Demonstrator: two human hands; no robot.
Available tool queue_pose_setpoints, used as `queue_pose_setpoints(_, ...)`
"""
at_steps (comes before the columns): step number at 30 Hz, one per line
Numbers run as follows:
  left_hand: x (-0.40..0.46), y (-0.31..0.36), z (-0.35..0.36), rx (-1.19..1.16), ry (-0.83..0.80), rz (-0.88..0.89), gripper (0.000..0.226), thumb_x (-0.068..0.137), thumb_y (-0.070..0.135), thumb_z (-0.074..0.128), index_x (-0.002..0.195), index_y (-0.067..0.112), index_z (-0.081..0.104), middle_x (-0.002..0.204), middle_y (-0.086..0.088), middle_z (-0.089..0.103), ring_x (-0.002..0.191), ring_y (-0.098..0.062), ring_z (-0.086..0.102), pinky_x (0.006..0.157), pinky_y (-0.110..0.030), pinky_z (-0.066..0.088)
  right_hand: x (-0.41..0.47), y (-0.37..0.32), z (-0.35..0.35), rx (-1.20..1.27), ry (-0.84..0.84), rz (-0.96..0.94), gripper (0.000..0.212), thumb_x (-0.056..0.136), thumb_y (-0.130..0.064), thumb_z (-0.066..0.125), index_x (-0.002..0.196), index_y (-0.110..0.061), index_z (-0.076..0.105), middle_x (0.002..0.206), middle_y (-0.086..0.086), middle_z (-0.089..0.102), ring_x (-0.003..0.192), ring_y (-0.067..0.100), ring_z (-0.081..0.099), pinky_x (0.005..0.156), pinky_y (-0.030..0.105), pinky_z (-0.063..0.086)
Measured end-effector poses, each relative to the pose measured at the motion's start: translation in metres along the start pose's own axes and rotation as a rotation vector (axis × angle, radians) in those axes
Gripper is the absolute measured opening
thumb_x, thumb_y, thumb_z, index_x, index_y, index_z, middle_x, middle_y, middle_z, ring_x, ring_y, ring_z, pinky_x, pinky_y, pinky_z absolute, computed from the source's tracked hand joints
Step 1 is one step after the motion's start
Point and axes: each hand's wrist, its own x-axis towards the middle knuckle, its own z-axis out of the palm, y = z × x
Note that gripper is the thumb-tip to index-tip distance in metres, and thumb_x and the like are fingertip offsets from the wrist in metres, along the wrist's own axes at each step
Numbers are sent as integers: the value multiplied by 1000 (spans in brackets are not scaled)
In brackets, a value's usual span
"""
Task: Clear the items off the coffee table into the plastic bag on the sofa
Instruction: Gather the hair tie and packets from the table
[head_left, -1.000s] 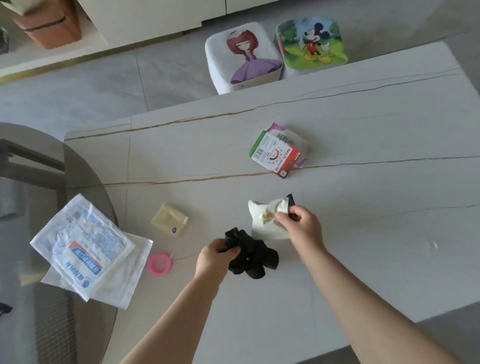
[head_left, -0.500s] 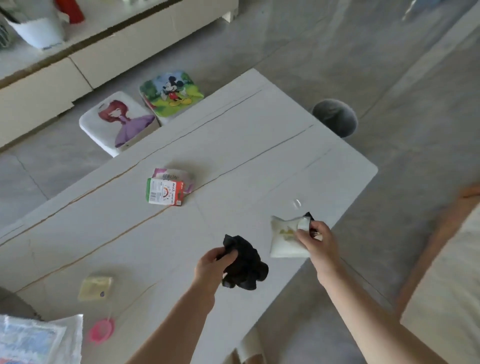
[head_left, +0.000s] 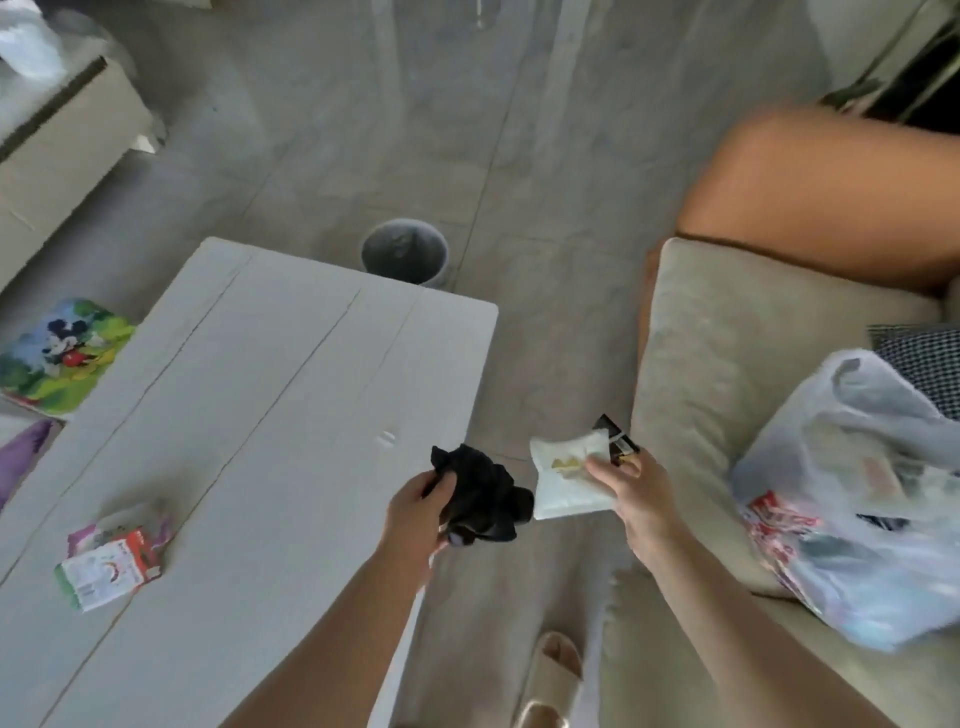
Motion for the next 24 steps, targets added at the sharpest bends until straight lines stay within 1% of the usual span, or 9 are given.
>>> queue_pose_setpoints(2, 4, 7, 41, 34, -34, 15, 13, 97, 19, 51, 104, 13, 60, 105, -15, 64, 83, -25, 63, 57, -29, 54, 11, -15, -32, 50, 22, -28, 24, 78, 0, 70, 100, -5, 61, 97, 17, 69, 86, 28, 70, 90, 40, 52)
queue_pose_setpoints(6, 8, 15, 132, 112, -116, 21, 20, 98, 21, 48, 114, 14, 57, 110, -13, 64, 95, -27, 64, 65, -32, 54, 25, -50, -106, 22, 73, -127, 13, 78, 5, 66, 76, -7, 60, 76, 12, 64, 74, 23, 66, 80, 36, 54)
queue_pose_setpoints(9, 8, 19, 204, 171, -199, 34, 23, 99, 25, 46, 117, 15, 56, 111, -10, 65, 95, -25, 65, 59, -29, 53, 31, -69, -168, 32, 151, -144, 17, 78, -4, 69, 90, -2, 58, 82, 10, 65, 79, 21, 66, 61, 20, 53)
queue_pose_setpoints(11, 3, 22, 252, 203, -263, 38, 20, 99, 25, 45, 113, 16, 56, 102, -7, 66, 86, -21, 65, 54, -27, 54, 32, -79, -209, 4, 259, -169, 22, 79, -10, 69, 99, -5, 61, 83, 6, 69, 73, 13, 66, 58, 19, 50)
queue_pose_setpoints(14, -6, 22, 322, 252, -360, 30, 22, 99, 25, 46, 115, 15, 56, 101, -6, 65, 82, -19, 64, 53, -29, 55, 37, -83, -268, -107, 436, -181, 28, 81, -15, 69, 106, -8, 59, 89, 6, 68, 80, 16, 63, 68, 25, 49)
queue_pose_setpoints(16, -9, 16, 365, 292, -421, 6, 26, 99, 25, 46, 120, 13, 54, 112, -10, 62, 89, -23, 63, 60, -33, 56, 40, -81, -301, -115, 552, -123, 38, 80, -19, 70, 113, -12, 52, 94, 1, 66, 87, 19, 62, 78, 32, 49)
queue_pose_setpoints(18, -8, 5, 404, 326, -472, -27, 26, 99, 24, 45, 121, 12, 53, 122, -13, 59, 98, -28, 62, 68, -38, 56, 45, -74, -329, -123, 633, -74, 44, 81, -18, 69, 117, -11, 45, 97, 2, 63, 88, 22, 60, 81, 36, 48)
queue_pose_setpoints(21, -11, -16, 453, 263, -503, -119, 22, 101, 21, 42, 118, 11, 51, 122, -17, 57, 89, -27, 62, 75, -41, 55, 57, -60, -361, -174, 691, -16, 51, 85, -16, 65, 128, -4, 38, 102, 8, 60, 97, 30, 59, 87, 42, 49)
queue_pose_setpoints(24, -3, -41, 487, 147, -466, -247, 31, 102, 14, 36, 130, 6, 44, 122, -21, 55, 90, -29, 60, 80, -42, 51, 79, -48, -381, -266, 688, 50, 49, 90, -18, 58, 132, -5, 36, 108, 11, 60, 104, 34, 59, 90, 46, 48)
